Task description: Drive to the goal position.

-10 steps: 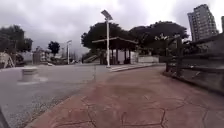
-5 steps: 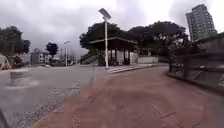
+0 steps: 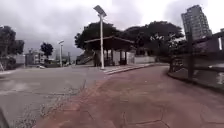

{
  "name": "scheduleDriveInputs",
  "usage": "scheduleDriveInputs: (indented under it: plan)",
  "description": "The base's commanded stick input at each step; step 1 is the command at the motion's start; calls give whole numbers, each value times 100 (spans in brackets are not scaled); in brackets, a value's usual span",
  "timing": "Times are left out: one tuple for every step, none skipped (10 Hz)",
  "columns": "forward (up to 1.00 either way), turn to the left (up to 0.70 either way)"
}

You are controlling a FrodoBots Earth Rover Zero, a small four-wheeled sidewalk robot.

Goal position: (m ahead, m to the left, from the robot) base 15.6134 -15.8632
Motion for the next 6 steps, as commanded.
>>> scheduleDriveInputs:
  plan:
    - [85,-11]
    - [85,0]
    - [85,0]
    - [85,0]
    - [85,0]
    - [85,-2]
